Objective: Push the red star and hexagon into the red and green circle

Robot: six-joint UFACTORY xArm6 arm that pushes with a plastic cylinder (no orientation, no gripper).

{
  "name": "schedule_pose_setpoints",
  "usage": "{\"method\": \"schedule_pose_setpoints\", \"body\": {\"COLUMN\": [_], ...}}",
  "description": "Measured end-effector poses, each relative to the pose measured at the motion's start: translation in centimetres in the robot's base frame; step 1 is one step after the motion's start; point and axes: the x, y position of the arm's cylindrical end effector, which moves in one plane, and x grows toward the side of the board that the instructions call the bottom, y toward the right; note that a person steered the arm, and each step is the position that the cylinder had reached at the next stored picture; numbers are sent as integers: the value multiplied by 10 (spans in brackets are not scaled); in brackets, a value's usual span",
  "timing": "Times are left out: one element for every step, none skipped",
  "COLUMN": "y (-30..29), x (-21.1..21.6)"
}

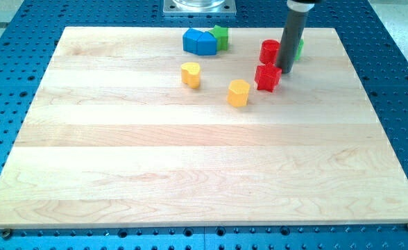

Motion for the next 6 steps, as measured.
{"method": "schedule_pose_setpoints", "body": {"y": [-27,-1,6,-14,9,-31], "x": [-26,-48,-54,-11,43,63]}}
